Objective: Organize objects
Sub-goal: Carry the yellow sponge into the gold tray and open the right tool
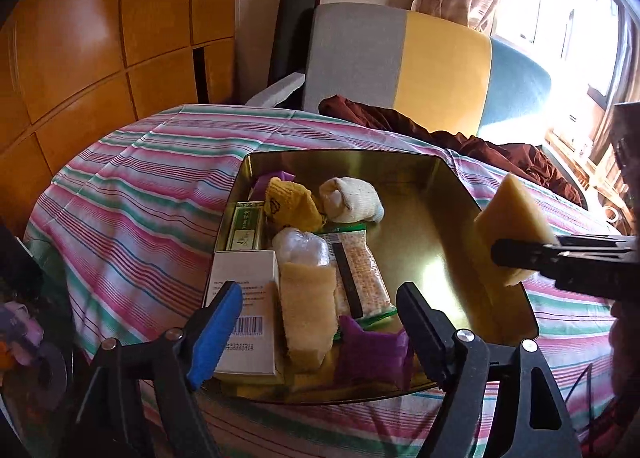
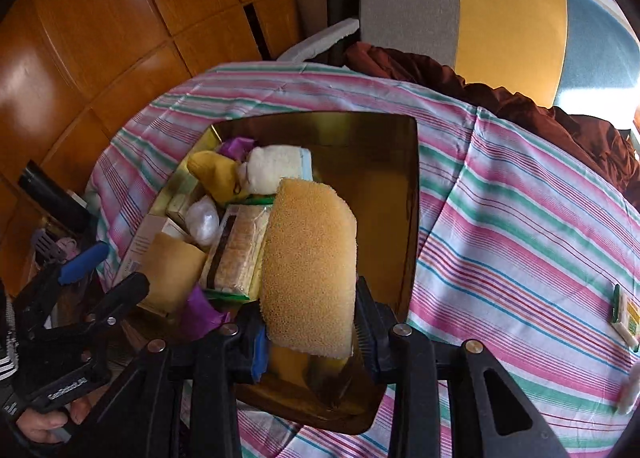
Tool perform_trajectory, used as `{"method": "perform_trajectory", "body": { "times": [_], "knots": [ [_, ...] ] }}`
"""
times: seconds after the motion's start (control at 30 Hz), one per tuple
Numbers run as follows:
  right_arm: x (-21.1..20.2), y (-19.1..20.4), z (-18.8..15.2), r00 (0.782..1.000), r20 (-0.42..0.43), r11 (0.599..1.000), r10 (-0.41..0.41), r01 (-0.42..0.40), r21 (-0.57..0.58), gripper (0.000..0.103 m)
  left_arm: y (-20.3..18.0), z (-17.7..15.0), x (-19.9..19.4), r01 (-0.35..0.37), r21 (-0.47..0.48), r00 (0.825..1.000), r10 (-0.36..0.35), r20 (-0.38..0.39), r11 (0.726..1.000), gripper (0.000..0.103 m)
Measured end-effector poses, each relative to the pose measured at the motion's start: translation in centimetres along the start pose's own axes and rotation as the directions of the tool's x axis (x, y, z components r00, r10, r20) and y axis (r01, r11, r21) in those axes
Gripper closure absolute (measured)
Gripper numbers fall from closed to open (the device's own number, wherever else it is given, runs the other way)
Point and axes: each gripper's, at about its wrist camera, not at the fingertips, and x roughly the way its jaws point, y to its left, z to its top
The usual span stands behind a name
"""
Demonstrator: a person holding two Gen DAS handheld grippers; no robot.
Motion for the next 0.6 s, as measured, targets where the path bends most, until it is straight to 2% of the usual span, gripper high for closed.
{"method": "perform_trajectory", "body": {
  "times": [0.17,0.27,0.33,0.5,0.6],
  "knots": [
    [2.8,1.2,0.1,0.997,-0.065,0.999,-0.051,0.051,-0.002,0.066,1.0,-0.2,0.0,-0.002,-0.03,1.0,0.002,-0.002,1.0,0.021],
    [3.4,1.7,-0.2,0.996,-0.085,1.0,0.022,-0.021,0.012,0.062,1.5,-0.2,0.1,-0.004,-0.047,1.0,0.003,-0.003,0.999,0.021],
    [3.5,2.2,-0.4,0.993,-0.091,0.998,0.069,-0.068,0.01,0.053,1.9,-0.3,0.2,-0.009,-0.058,1.0,0.009,-0.004,0.998,0.021],
    [3.3,2.5,-0.9,0.986,-0.087,0.99,0.141,-0.138,0.035,0.053,2.7,-0.4,0.4,-0.021,-0.079,1.0,0.02,-0.013,0.997,0.02],
    [2.3,2.0,-1.2,0.984,-0.056,0.984,0.171,-0.168,0.057,0.053,2.5,-0.3,0.3,-0.027,-0.074,1.0,0.026,-0.008,0.997,0.02]
  ]
}}
